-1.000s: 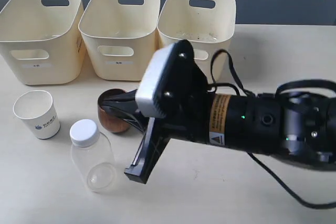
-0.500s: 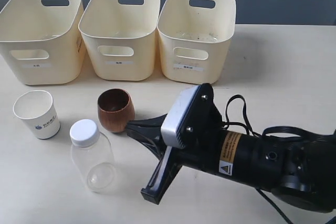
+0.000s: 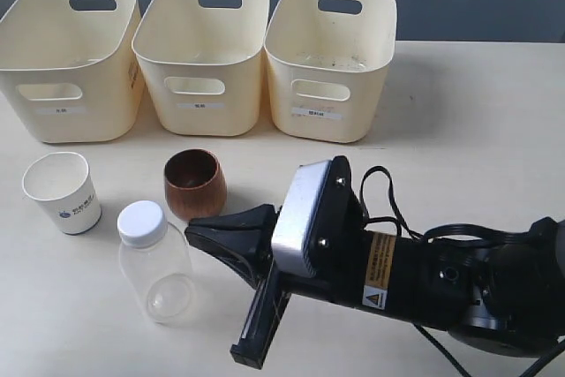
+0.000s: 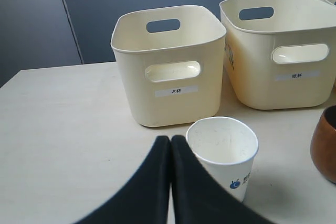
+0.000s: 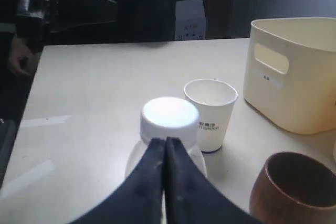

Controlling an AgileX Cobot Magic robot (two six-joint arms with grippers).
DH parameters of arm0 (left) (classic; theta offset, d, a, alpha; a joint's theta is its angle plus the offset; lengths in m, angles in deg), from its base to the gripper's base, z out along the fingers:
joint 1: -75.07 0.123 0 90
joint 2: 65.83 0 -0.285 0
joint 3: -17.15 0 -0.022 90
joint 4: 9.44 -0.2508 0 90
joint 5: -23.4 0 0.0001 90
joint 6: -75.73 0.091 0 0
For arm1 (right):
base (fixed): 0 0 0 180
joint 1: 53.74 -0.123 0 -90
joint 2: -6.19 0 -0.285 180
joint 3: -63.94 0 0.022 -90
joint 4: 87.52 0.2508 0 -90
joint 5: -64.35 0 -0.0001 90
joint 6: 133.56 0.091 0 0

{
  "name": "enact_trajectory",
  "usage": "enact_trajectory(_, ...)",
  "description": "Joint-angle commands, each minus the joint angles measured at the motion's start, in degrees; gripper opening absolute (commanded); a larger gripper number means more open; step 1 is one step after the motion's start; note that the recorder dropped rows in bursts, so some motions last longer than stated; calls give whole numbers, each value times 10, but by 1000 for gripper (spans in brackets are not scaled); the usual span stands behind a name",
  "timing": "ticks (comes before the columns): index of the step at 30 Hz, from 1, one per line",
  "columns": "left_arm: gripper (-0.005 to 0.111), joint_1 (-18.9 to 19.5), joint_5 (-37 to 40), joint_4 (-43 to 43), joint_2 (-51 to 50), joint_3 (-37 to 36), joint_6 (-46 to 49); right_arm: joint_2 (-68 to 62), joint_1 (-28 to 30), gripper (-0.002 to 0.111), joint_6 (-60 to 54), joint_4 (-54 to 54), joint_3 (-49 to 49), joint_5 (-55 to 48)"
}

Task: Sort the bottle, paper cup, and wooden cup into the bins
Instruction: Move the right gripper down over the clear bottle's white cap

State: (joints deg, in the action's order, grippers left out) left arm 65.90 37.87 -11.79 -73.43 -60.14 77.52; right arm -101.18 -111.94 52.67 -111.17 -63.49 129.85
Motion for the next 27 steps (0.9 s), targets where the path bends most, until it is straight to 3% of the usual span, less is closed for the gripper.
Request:
enact_trajectory(1, 0, -1, -8, 1, -2, 1, -2, -1, -2, 2, -2, -30, 2, 24)
enact_trajectory(4, 0, -1, -8, 1, -2, 1, -2, -1, -2, 21, -2, -30, 2, 23)
enact_trajectory(6, 0, -1, -8, 1, -2, 1, -2, -1, -2, 44, -2, -22, 2, 25)
enact_trajectory(9, 0, -1, -8, 1, -2, 1, -2, -1, -2, 88, 21, 6, 2, 26)
enact_trajectory(11, 0, -1, -8, 1, -2, 1, -2, -1, -2, 102, 51, 31, 2, 23)
enact_trajectory(27, 0, -1, -8, 1, -2, 1, -2, -1, -2, 104, 107, 10, -55, -88)
